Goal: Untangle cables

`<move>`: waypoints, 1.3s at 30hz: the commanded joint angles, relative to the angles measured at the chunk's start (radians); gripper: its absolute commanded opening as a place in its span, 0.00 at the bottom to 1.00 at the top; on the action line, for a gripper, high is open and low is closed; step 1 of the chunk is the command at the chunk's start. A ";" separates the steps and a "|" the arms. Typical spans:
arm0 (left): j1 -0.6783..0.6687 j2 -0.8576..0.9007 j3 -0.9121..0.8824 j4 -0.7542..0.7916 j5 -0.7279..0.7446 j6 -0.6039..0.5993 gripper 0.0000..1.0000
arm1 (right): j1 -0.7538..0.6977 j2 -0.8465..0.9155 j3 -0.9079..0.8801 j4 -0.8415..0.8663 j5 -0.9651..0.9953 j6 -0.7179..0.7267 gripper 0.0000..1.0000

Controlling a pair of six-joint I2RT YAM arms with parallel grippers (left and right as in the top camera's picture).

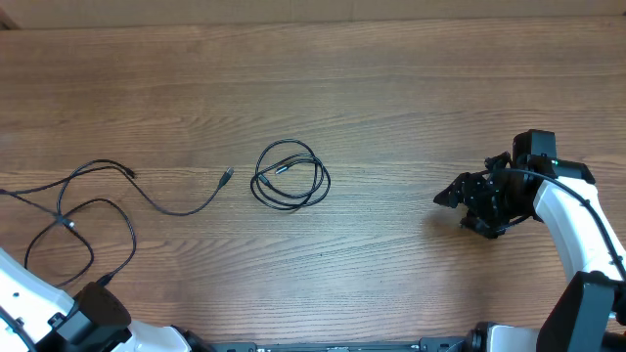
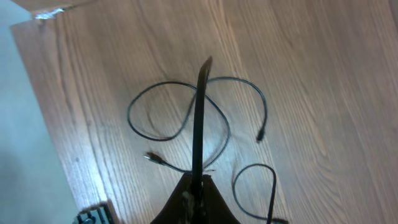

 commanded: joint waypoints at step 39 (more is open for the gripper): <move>-0.654 0.179 -0.166 0.015 0.002 0.118 0.89 | -0.001 -0.014 0.020 0.002 0.000 -0.005 0.69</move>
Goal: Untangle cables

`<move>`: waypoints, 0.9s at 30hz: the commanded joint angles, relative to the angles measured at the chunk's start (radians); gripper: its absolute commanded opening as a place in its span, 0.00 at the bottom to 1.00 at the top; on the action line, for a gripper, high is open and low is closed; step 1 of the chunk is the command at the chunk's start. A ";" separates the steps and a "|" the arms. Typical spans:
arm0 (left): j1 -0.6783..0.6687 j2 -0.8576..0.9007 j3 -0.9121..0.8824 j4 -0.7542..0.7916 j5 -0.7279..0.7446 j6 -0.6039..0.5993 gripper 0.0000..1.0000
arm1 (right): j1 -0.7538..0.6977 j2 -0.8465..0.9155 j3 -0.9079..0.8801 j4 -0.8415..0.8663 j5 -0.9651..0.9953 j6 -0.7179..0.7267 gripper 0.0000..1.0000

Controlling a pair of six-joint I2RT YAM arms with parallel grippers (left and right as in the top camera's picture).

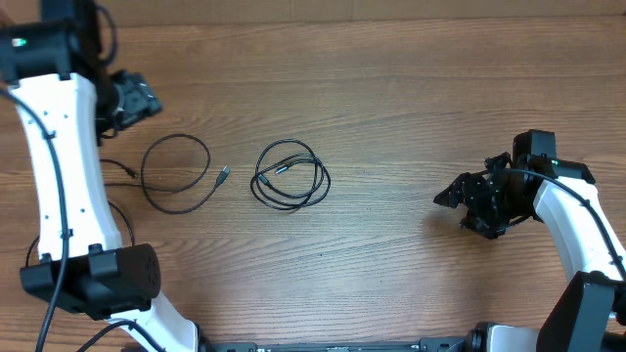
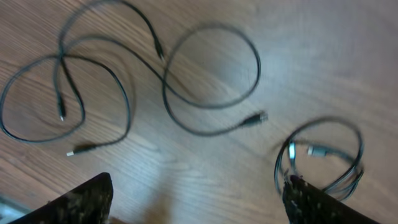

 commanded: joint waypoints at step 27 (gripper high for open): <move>-0.226 0.013 -0.705 0.481 0.107 0.071 0.04 | -0.001 -0.014 0.020 -0.001 0.000 -0.004 0.69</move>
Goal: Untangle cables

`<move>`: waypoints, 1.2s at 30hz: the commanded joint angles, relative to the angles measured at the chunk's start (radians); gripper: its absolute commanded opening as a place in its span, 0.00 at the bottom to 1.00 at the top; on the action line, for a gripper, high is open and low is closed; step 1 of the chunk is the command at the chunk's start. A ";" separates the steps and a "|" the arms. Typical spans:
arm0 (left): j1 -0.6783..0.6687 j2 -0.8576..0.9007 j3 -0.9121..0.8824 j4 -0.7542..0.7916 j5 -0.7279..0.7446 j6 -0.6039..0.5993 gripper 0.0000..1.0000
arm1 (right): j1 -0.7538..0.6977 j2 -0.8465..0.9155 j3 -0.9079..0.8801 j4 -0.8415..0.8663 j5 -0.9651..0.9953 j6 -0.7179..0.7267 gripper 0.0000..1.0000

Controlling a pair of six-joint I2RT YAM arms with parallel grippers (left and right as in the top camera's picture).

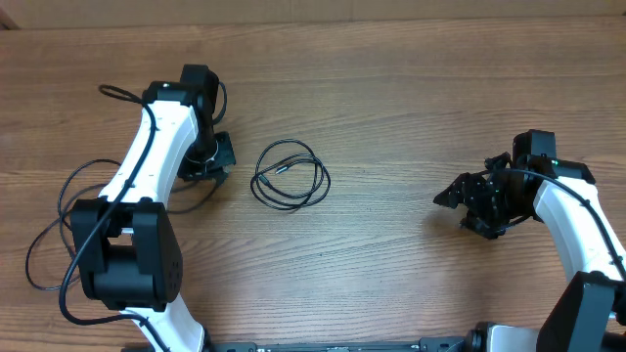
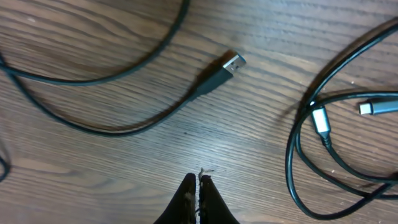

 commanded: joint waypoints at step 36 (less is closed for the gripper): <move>-0.002 0.010 -0.151 0.364 0.200 0.145 0.04 | -0.001 -0.014 0.020 -0.048 -0.001 -0.034 0.70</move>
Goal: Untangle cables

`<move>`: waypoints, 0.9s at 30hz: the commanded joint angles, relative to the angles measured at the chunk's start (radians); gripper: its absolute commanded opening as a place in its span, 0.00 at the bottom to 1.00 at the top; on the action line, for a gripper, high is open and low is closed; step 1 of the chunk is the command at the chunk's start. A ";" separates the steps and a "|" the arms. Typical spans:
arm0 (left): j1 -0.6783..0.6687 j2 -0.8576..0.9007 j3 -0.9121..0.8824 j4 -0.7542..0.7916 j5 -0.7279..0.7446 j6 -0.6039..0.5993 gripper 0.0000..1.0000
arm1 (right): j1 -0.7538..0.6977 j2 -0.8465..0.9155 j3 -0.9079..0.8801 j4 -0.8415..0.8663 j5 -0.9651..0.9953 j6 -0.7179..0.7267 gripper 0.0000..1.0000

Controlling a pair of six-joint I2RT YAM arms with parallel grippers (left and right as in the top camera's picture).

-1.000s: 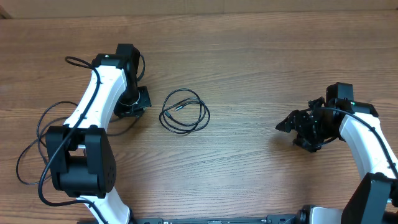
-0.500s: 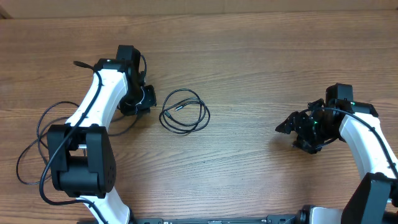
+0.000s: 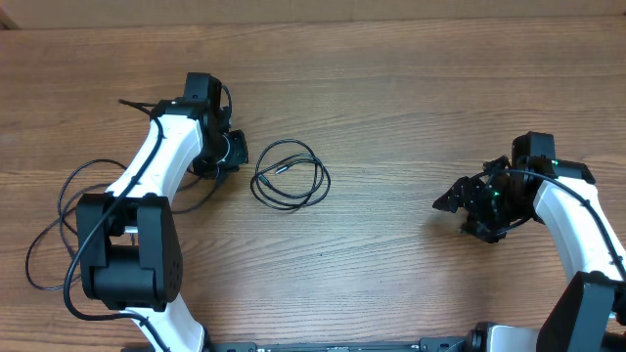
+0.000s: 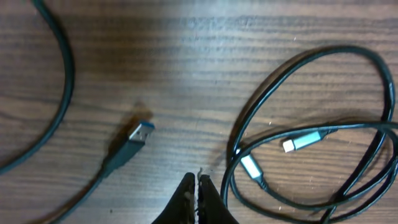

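Observation:
A small black coiled cable (image 3: 290, 176) lies mid-table; the left wrist view shows its loops (image 4: 311, 155) with two silver-tipped plugs (image 4: 305, 140) inside. A longer black cable (image 3: 73, 200) sprawls at the left, its USB plug (image 4: 134, 138) close to the coil. My left gripper (image 3: 233, 152) hovers between that plug and the coil, its jaws shut and empty, tips (image 4: 198, 179) just left of the coil's rim. My right gripper (image 3: 445, 198) rests at the right, far from both cables, and whether its jaws are open is unclear.
The wooden table (image 3: 391, 98) spreads under everything. The long cable's loops trail toward the left front edge (image 3: 39, 259), partly under my left arm.
My left gripper has shifted a little to the right, from beside the USB plug to the coil's left rim. It stays shut. The right arm is unmoved.
My left arm was at the near left corner with the long cable spread wide. Then it was high at the far left, jaws open, the cable looped nearer the coil. After that it was shut beside the USB plug, and now sits by the coil.

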 commanded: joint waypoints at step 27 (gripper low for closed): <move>-0.002 0.058 -0.013 0.036 -0.001 0.128 0.04 | -0.001 -0.014 0.020 -0.016 -0.001 -0.008 0.70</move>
